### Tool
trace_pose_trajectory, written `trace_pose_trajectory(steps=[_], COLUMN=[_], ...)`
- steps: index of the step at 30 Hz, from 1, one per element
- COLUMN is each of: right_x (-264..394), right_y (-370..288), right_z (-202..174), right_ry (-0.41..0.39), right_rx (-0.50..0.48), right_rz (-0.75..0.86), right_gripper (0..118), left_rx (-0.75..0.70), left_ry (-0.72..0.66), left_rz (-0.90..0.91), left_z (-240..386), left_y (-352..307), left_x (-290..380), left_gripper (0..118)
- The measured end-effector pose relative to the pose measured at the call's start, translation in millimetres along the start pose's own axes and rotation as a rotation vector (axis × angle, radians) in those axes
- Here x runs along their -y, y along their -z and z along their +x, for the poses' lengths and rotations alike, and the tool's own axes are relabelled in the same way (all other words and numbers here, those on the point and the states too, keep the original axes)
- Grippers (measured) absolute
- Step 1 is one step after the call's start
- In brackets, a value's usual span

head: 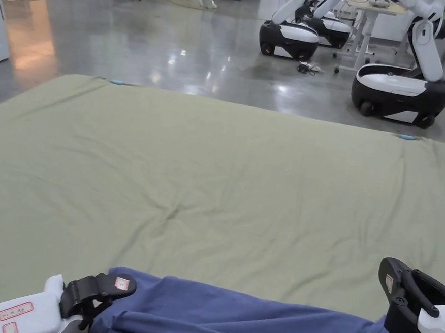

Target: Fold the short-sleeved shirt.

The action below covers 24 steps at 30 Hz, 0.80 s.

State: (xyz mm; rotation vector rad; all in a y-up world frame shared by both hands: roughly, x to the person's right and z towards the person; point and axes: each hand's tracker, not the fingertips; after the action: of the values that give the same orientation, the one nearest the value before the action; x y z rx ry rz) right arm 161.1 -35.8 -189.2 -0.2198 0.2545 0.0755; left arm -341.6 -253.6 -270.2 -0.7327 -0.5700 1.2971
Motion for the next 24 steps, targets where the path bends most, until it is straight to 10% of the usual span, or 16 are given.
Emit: trace_pose_trajectory(steps=[3,14,24], right_x=[-3,3,12], right_y=[3,3,-14], right_z=[-2,6,16], right_ry=[0.013,0.032,0.038], right_rx=[-0.009,0.002,0.022], right_rz=[0.003,-0.03,-0.017], right_gripper=[4,4,4], left_rx=[-0.213,-0.511,-0.925], left_ry=[0.058,0.32,1.321], left_rz=[-0.069,0.088,-0.041], left_z=[2,53,199], left_y=[28,-17,116], left_x=[17,-8,116], left_gripper=[12,10,9])
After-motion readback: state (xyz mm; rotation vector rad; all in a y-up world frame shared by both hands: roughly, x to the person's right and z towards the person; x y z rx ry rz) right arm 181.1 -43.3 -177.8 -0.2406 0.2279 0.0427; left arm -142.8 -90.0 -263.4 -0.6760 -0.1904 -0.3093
